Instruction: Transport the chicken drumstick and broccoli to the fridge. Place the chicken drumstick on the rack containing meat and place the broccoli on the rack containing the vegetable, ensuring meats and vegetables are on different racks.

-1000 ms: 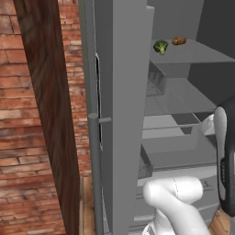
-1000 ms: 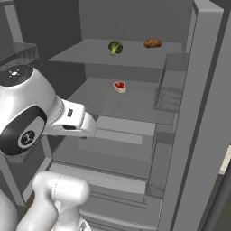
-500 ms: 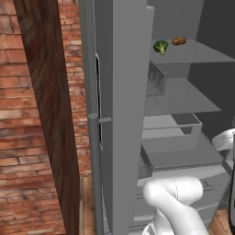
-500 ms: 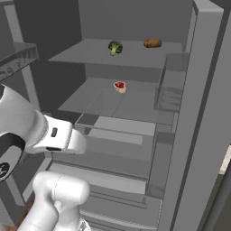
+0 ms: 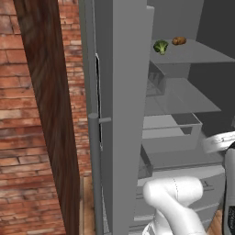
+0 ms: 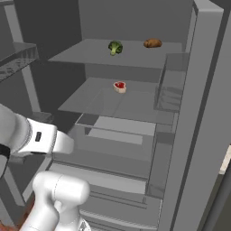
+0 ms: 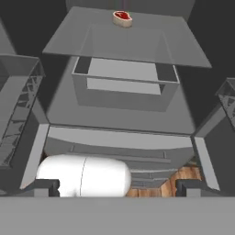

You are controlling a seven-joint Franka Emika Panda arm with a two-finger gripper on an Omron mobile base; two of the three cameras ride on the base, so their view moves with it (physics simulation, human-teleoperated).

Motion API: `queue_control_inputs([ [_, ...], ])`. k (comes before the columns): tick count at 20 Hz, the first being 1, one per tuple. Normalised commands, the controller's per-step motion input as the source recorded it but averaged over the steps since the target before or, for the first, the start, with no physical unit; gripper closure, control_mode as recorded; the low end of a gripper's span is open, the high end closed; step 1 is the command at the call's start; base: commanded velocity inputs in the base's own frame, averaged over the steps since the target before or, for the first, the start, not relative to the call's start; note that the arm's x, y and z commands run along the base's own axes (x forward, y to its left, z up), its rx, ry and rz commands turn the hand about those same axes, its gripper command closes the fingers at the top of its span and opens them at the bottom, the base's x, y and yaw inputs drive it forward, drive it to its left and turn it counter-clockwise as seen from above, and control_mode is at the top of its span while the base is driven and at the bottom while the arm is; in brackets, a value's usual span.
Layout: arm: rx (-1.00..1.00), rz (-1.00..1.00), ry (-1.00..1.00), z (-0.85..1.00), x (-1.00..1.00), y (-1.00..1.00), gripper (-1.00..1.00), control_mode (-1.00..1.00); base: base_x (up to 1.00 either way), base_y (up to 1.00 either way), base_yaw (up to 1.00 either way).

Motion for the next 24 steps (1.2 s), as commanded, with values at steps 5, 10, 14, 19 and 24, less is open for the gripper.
queue_control_inputs([
  [5, 0.00, 0.00, -0.03, 0.00, -0.13, 0.00, -1.00, 1.00, -0.62, 0.12, 0.00],
  [10, 0.00, 0.00, 0.00, 0.00, 0.00, 0.00, -1.00, 1.00, -1.00, 0.39, 0.00],
  [14, 0.00, 0.00, 0.00, 0.00, 0.00, 0.00, -1.00, 1.00, -0.93, 0.87, 0.00],
  [19, 0.00, 0.00, 0.00, 0.00, 0.00, 0.00, -1.00, 1.00, -0.39, 1.00, -0.04],
  [24, 0.00, 0.00, 0.00, 0.00, 0.00, 0.00, -1.00, 1.00, -0.22, 1.00, -0.35],
])
